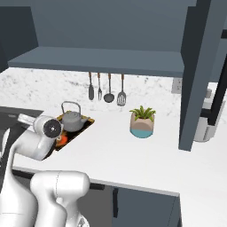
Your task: Pick the kettle from the counter and place it on the tray. Then pick the mug from the cabinet and place it on the tray. Then close the cabinet doors.
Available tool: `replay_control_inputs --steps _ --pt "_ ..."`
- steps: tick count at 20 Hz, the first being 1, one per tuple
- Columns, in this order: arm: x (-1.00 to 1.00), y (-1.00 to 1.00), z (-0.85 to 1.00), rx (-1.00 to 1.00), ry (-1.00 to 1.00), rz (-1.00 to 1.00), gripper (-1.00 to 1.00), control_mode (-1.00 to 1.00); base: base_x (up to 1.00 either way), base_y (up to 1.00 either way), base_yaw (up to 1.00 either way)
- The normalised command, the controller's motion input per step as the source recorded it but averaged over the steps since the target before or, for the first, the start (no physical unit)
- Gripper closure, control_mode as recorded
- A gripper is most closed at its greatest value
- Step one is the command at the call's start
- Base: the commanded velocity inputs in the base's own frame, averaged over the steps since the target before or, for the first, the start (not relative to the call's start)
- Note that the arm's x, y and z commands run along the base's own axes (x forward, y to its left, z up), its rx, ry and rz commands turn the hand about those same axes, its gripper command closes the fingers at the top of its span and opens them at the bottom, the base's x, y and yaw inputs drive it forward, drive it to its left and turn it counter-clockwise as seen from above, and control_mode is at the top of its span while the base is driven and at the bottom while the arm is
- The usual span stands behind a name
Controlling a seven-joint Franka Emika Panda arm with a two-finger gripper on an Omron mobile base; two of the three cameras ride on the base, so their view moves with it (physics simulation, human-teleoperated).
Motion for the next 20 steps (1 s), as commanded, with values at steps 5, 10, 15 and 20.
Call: replay_control_inputs --steps 5,10,15,20 --pt "-0.37 0.00 0.46 0.07 0.01 -0.02 -1.00 -1.00 0.00 0.00 0.00" --pt "-0.38 0.00 0.25 0.00 -0.01 0.00 -1.00 -1.00 0.00 0.00 0.00" --pt "-0.41 0.00 0.25 0.02 0.00 0.00 -1.00 -1.00 0.00 0.00 0.00" --pt "-0.39 0.03 0.26 0.02 0.05 0.00 -1.00 -1.00 0.00 0.00 0.00"
